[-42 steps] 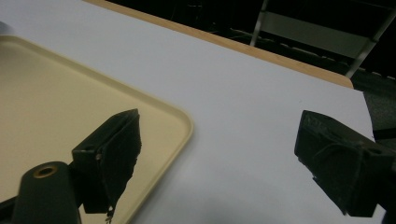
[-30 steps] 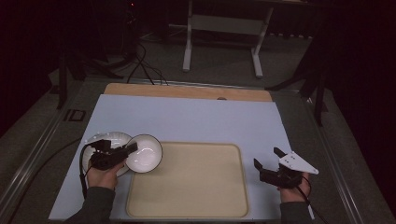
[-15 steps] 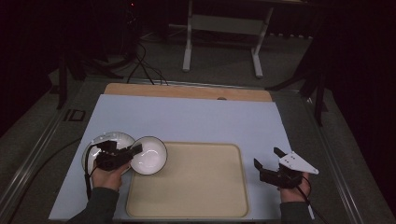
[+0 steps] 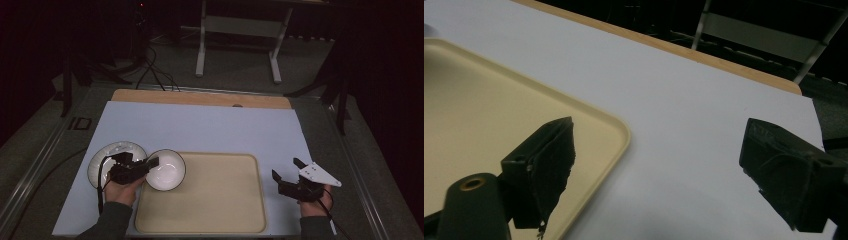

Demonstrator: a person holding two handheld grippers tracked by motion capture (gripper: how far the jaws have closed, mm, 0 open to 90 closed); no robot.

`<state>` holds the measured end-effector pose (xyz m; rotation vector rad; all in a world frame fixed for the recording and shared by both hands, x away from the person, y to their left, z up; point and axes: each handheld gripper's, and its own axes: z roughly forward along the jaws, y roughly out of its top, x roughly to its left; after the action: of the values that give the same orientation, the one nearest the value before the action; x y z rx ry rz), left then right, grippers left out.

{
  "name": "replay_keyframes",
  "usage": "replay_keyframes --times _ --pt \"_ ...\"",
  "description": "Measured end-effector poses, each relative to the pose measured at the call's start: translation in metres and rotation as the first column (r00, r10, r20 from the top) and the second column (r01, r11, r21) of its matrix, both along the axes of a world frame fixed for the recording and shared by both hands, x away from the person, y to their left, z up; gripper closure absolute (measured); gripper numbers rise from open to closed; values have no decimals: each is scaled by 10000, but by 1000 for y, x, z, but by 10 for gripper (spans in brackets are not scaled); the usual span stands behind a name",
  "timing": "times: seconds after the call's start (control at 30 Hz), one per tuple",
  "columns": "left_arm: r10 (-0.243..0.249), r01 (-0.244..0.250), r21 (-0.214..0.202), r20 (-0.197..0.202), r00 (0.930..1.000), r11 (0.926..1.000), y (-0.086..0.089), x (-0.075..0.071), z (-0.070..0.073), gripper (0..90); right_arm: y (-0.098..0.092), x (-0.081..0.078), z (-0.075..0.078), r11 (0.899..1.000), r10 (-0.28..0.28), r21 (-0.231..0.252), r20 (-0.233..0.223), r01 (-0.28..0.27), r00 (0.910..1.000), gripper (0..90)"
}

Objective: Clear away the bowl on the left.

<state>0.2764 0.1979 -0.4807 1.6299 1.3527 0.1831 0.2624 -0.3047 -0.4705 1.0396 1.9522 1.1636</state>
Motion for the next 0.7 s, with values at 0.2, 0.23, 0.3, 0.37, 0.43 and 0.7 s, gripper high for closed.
replay_keyframes --times 0.2,0.23,0.3,0.37,0.43,0.7 --pt "-142 142 -37 -32 9999 9999 -6 -1 0 777 0 0 0 10000 7 0 8 -7 10000 141" --pt "-180 179 -53 -26 9998 9998 -6 -1 0 777 0 0 0 10000 9 -4 7 -9 10000 142" --pt "-199 199 -68 -42 9998 9998 -8 -1 -1 776 0 0 0 10000 17 -9 5 -17 10000 142" --pt "-234 234 -51 -62 9997 9997 -9 0 -1 775 0 0 0 10000 13 3 9 -13 10000 141" --pt "-261 260 -36 -80 9996 9997 -11 0 -2 774 0 0 0 10000 14 -2 5 -14 10000 142" --pt "-519 518 -22 -144 9985 9987 -19 -1 -4 774 0 0 0 10000 20 -28 11 -20 10000 141"
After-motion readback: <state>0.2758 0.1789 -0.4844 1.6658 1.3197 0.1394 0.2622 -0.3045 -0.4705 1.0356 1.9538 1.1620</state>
